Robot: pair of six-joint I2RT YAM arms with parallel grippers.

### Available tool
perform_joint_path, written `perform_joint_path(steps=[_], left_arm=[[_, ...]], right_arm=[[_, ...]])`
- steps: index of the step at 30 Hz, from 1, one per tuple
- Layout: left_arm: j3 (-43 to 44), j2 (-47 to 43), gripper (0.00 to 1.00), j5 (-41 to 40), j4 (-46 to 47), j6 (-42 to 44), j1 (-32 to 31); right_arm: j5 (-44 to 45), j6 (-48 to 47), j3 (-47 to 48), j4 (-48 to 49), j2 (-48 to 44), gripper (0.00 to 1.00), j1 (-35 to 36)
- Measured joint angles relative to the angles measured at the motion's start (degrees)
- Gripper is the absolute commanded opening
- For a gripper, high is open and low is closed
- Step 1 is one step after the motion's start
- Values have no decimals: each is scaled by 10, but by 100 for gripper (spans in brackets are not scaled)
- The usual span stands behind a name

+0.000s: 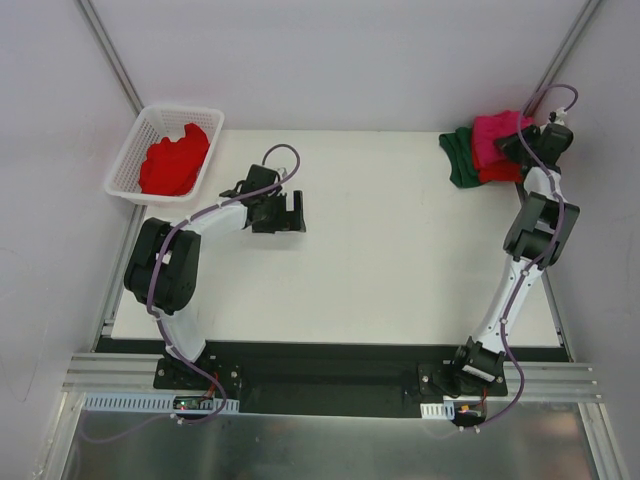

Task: Fold and stack the t-shirts
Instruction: Put the neatly folded tshirt into the corner of the board with the right arm

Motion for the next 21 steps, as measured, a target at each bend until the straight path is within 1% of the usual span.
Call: perform_joint_path(steps=[12, 21], left_arm=[[49, 4, 99, 9, 3, 1, -7], [54, 23, 100, 14, 3, 2, -7]], right_arm=[[-11, 21, 4, 21, -9, 1, -8], [-4, -31, 71, 19, -9, 1, -8]])
